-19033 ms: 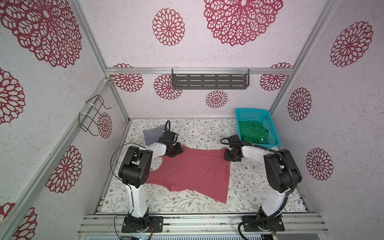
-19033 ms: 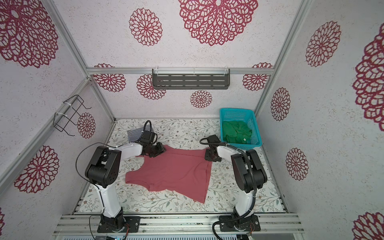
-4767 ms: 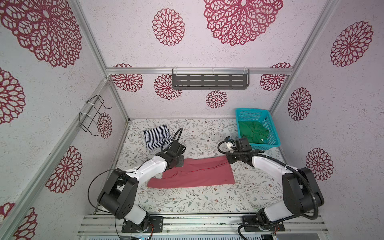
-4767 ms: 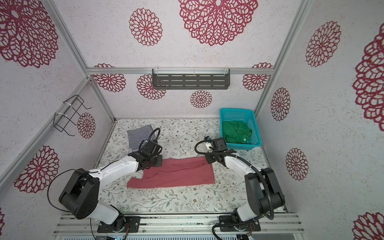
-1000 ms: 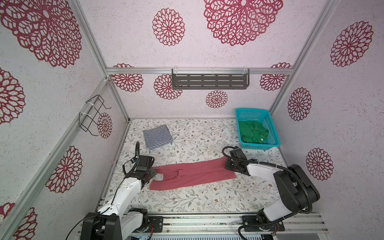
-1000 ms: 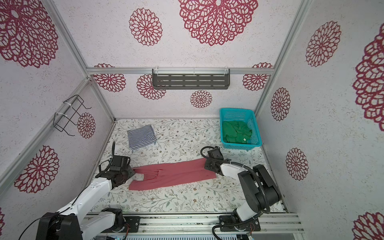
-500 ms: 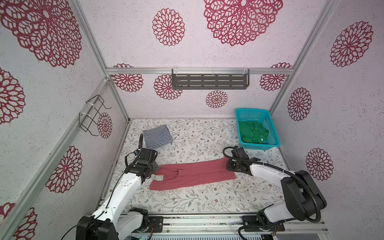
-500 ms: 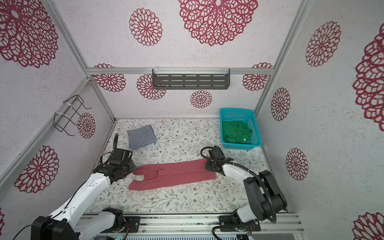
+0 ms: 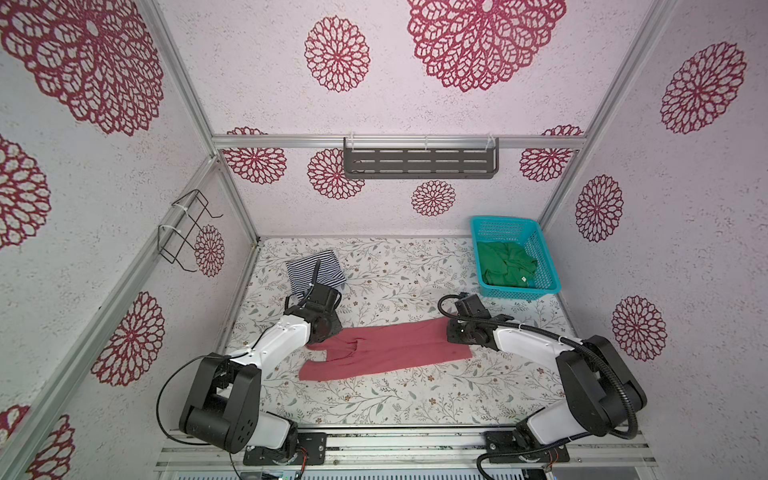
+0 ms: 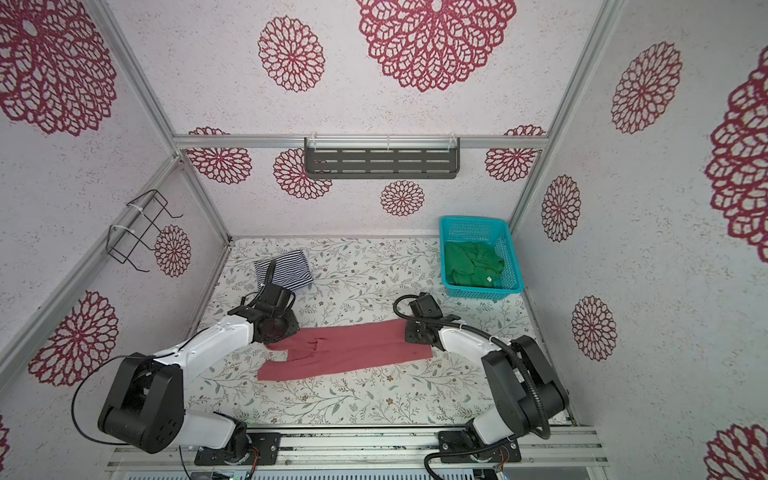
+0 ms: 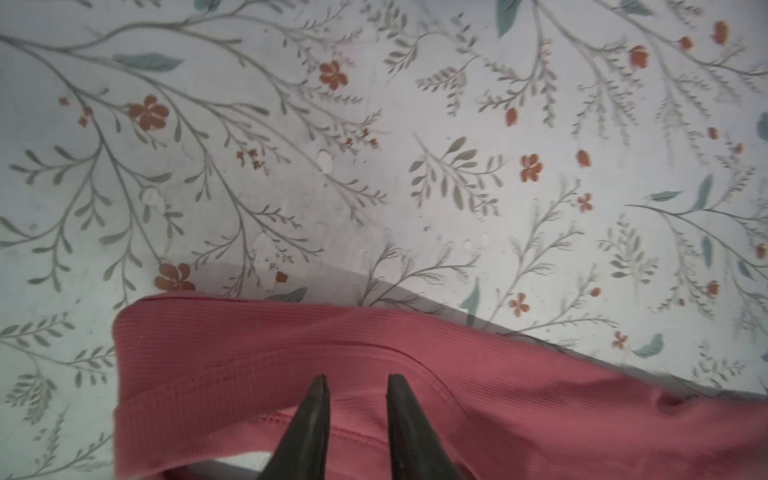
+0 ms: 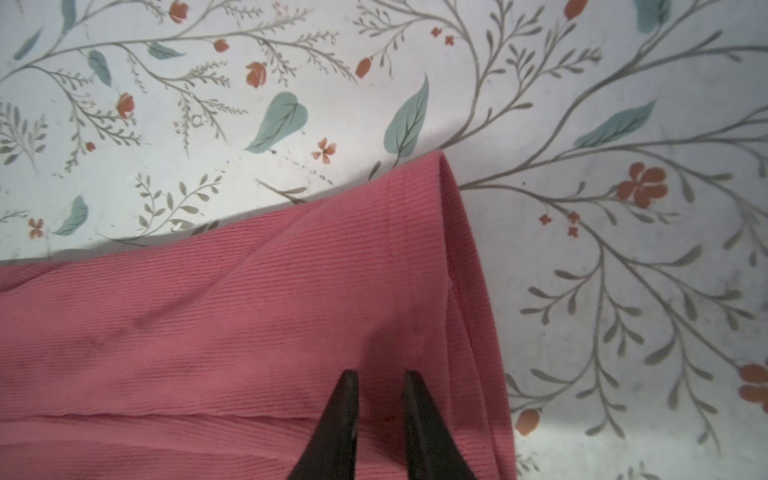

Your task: Fold and stack the tank tops

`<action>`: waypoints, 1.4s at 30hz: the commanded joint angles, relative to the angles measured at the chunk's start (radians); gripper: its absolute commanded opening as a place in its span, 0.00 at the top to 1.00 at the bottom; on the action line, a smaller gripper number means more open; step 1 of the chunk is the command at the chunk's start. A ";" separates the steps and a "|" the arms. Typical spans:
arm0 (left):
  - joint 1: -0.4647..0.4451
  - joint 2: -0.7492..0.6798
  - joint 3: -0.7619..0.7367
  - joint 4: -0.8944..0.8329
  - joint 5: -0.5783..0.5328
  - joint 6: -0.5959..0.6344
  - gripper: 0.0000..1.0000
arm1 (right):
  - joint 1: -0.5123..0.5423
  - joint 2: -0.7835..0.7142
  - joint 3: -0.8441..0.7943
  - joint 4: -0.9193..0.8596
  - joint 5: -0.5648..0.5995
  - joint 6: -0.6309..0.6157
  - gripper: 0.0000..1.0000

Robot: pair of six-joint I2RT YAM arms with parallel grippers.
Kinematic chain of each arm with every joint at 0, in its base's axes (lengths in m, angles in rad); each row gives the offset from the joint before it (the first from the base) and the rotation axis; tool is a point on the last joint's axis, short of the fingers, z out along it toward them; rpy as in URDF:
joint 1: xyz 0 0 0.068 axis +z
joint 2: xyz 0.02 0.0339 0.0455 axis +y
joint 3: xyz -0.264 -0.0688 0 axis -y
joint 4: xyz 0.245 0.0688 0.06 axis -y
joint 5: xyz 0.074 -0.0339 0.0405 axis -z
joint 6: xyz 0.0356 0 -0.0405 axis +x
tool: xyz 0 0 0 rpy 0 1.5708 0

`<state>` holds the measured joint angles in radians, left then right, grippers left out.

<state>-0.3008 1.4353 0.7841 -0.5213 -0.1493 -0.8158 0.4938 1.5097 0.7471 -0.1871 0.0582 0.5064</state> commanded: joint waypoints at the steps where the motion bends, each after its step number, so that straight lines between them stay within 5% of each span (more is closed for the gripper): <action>1: 0.066 -0.042 -0.112 0.081 0.030 -0.039 0.73 | -0.007 0.018 -0.010 0.005 0.049 0.009 0.79; 7: 0.116 -0.110 -0.123 0.035 0.022 -0.011 0.66 | -0.032 0.045 -0.033 0.018 0.055 0.025 0.81; 10: 0.097 -0.176 -0.053 -0.035 0.002 0.012 0.55 | -0.031 -0.007 -0.023 0.017 0.032 -0.006 0.81; 14: 0.025 -0.193 0.062 -0.106 0.000 0.023 0.53 | -0.030 -0.058 0.003 -0.004 -0.003 -0.043 0.79; 21: -0.151 0.035 0.160 0.025 0.157 -0.010 0.64 | -0.020 -0.066 0.039 -0.039 -0.019 -0.045 0.78; 27: -0.199 0.206 0.198 0.113 0.221 -0.027 0.71 | -0.018 -0.068 0.038 -0.058 -0.023 -0.048 0.78; 42: -0.293 0.107 -0.061 0.101 0.215 -0.180 0.82 | -0.028 -0.020 0.040 -0.048 0.039 -0.078 0.80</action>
<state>-0.5869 1.5620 0.7712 -0.3923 0.0727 -0.9546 0.4709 1.4979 0.7620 -0.2337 0.0555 0.4610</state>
